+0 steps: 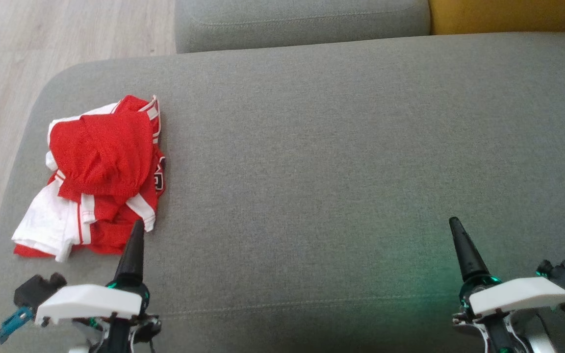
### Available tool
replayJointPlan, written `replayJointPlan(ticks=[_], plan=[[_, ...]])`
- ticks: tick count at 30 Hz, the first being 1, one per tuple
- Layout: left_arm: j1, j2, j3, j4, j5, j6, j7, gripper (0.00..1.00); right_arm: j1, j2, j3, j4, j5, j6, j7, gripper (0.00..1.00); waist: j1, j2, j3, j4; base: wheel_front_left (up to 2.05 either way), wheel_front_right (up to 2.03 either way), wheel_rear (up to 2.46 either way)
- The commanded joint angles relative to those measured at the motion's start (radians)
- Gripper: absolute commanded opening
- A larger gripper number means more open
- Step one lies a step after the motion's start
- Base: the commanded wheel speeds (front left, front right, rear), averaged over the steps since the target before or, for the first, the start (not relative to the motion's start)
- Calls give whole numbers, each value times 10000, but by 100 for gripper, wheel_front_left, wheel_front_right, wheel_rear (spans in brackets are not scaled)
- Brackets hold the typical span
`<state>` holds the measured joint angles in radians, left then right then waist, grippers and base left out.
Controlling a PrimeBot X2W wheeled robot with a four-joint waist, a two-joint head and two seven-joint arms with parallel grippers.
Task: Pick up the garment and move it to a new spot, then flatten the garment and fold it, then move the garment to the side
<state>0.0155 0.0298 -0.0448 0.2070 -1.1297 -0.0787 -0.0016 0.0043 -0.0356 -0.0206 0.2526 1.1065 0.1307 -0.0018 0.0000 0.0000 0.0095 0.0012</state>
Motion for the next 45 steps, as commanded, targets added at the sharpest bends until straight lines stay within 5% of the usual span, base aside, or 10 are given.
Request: replayJointPlan(ticks=[1,23,45], plan=[[-430,109,28,-466,354,33,-116,100,-514,-51,159,-439,-352,0,-121,100,0,0,5,-1,0,0,0],[-550,232,-851,-1248,3250,513,-739,100,-631,-75,806,-967,-3214,0,-743,100,0,0,124,-36,0,0,0],[-726,585,-1811,-2023,6091,1593,-1393,100,-723,-100,799,-1568,-5892,0,-1395,100,0,0,249,-48,0,0,0]])
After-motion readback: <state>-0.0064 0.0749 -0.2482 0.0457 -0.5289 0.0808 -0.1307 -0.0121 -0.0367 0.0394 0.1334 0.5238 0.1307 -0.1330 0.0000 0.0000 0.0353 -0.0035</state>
